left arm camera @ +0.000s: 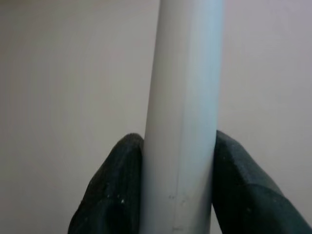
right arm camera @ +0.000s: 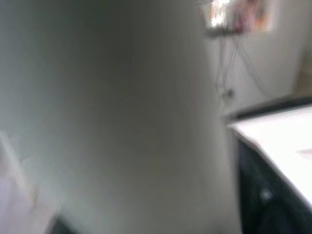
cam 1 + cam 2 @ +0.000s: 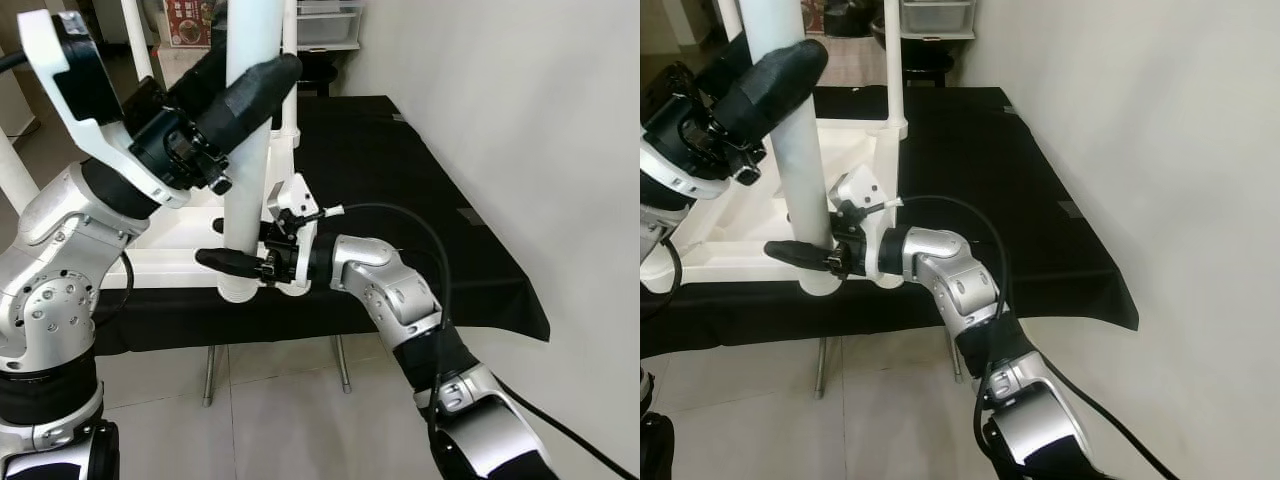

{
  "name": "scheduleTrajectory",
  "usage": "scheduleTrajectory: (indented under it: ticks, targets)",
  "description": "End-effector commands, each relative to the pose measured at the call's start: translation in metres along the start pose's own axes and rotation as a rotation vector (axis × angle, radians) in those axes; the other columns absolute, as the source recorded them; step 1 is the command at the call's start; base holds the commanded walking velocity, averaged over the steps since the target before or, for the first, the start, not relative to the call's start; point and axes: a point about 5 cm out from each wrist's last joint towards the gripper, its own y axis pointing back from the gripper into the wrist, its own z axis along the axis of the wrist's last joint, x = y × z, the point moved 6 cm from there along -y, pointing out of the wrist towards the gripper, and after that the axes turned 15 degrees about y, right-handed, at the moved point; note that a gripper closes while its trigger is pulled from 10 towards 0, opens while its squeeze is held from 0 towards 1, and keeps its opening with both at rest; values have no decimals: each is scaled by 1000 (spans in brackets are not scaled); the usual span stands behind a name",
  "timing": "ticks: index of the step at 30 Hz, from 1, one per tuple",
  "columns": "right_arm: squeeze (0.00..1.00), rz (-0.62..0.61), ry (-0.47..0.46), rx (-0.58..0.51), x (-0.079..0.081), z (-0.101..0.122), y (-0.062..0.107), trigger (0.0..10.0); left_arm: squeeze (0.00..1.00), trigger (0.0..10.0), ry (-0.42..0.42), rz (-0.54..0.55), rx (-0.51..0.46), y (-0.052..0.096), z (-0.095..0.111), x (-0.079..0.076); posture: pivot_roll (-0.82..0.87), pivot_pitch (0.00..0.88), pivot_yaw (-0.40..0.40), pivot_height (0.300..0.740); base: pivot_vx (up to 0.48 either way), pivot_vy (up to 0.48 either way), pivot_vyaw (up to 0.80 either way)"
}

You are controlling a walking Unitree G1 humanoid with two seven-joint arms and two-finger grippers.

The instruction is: Building children table

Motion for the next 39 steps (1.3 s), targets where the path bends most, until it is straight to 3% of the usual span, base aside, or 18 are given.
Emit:
scheduleTrajectory:
  ticks: [1,8,9,13,14,17,21,34,35,36,37,38,39]
  targets:
    - [1000,-89,14,-29,-17,13,0,10000,0,0,113,-119,22,-6,-15,-21,-47,28,-44,740,0,0,0]
    - [1000,-63,12,-97,-3,22,-6,10000,0,0,114,-115,6,-5,-13,-19,-47,25,-43,740,0,0,0]
    - [0,-20,24,-114,7,25,-10,10000,0,0,114,-112,2,-4,-13,-19,-43,20,-42,740,0,0,0]
    - [0,1,48,-110,13,24,-12,10000,0,0,115,-112,-1,-4,-12,-18,-43,20,-42,740,0,0,0]
    - [0,7,55,-109,15,23,-13,0,0,0,113,-114,-4,-5,-11,-19,-41,18,-42,740,0,0,0]
    - [0,13,63,-109,16,23,-13,0,0,0,112,-116,-6,-5,-10,-19,-40,19,-42,740,0,0,0]
    - [0,30,155,-89,18,21,-14,0,0,0,108,-117,-18,-6,-7,-18,-41,23,-39,740,0,0,0]
    - [0,14,176,-73,15,19,-12,0,0,0,98,-79,-65,-8,1,-14,-54,32,-38,740,0,0,0]
    - [0,4,175,-69,13,18,-12,0,137,4275,91,-40,-77,-8,3,-8,-53,32,-38,740,0,0,0]
    - [0,-4,176,-66,12,17,-12,0,294,5569,82,2,-88,-7,4,-1,-53,33,-39,740,0,0,0]
    - [0,-4,176,-66,12,17,-12,0,294,5569,82,2,-88,-7,4,-1,-53,33,-39,740,0,0,0]
    - [0,-14,178,-63,10,17,-12,0,1000,10000,77,85,-94,-6,4,13,-52,33,-40,740,0,0,0]
    - [0,-24,181,-60,8,16,-12,0,1000,10000,79,132,-98,-4,4,21,-52,33,-40,740,0,0,0]
